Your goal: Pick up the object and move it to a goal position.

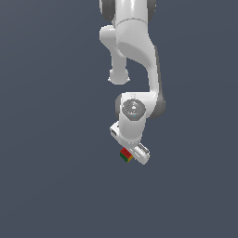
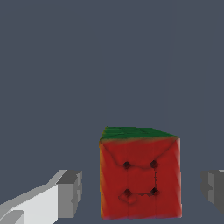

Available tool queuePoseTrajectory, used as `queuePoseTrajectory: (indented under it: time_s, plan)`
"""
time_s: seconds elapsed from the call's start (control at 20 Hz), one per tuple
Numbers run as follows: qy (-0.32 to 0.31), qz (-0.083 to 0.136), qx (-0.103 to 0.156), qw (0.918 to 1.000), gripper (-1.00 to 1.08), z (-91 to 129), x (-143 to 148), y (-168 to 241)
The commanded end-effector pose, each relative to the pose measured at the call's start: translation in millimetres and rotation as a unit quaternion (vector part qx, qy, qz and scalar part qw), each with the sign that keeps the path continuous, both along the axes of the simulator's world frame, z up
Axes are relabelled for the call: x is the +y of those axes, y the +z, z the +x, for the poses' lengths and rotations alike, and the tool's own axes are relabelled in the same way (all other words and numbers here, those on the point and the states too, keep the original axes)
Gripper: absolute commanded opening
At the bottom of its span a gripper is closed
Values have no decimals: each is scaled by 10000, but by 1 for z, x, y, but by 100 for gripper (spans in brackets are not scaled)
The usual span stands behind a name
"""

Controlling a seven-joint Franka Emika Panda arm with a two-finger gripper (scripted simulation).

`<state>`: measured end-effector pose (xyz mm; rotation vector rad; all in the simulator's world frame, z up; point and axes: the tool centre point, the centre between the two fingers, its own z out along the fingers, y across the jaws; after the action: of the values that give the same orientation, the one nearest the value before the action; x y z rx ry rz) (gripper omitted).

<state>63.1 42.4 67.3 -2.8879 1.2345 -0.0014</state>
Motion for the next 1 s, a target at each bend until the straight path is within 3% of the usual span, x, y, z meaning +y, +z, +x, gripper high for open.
queuePoseTrajectory:
  time_s: [0.0, 0.45, 0.5, 0.95]
  plan:
    - [-7, -1, 7, 10000, 100, -1, 0, -14]
    - [-14, -2, 6, 10000, 100, 0, 0, -34]
    - [-14, -2, 6, 10000, -100, 0, 0, -34]
    - [-14, -2, 6, 10000, -100, 0, 0, -34]
